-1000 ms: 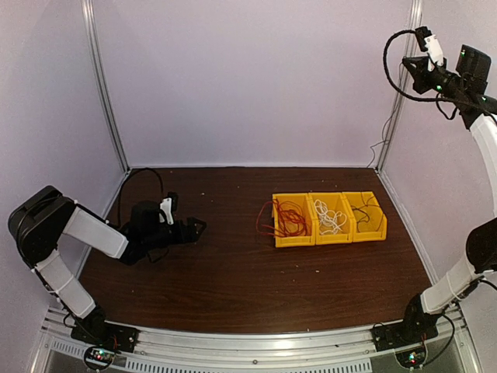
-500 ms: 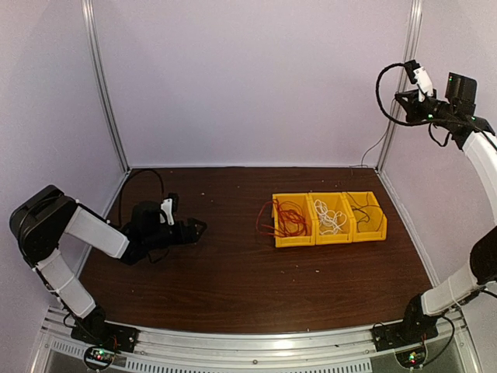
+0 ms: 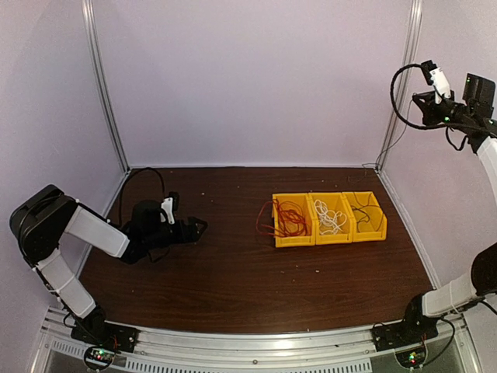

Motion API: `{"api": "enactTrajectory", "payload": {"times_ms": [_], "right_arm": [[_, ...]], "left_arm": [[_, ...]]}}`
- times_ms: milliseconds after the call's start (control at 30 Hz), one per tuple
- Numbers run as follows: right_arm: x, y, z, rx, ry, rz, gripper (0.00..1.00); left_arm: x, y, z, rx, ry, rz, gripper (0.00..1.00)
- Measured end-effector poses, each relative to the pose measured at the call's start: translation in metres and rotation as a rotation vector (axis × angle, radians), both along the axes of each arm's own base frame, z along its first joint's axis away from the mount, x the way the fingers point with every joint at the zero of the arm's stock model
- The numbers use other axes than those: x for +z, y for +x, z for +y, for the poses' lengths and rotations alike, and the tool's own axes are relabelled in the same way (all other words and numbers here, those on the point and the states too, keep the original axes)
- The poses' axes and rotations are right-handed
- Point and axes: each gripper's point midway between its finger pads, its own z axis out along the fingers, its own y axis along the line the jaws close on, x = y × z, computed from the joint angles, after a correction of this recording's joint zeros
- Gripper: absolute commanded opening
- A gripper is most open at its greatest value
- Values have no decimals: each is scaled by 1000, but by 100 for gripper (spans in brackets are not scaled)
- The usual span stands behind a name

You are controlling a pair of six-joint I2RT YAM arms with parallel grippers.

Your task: Untangle the cables

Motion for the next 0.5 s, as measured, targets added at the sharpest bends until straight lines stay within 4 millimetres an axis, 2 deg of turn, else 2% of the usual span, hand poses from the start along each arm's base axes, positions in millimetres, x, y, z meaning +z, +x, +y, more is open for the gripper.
{"api": "enactTrajectory", "payload": {"times_ms": [167, 267, 367, 433, 500], "right_arm": [[-16, -15, 1, -3, -20, 46, 0], [-50, -20, 0, -10, -19, 112, 0], [-89, -13, -6, -31, -12, 196, 0], [-106, -9, -12, -49, -4, 237, 0], [-116, -7, -22, -75, 3, 260, 0]], "left_arm": [[0, 0, 0, -1, -1, 0, 98], [0, 0, 0, -3, -1, 0, 98], [0, 0, -1, -3, -1, 1, 98], [0, 0, 0, -3, -1, 2, 97], [-1, -1, 0, -3, 0, 4, 98]]}}
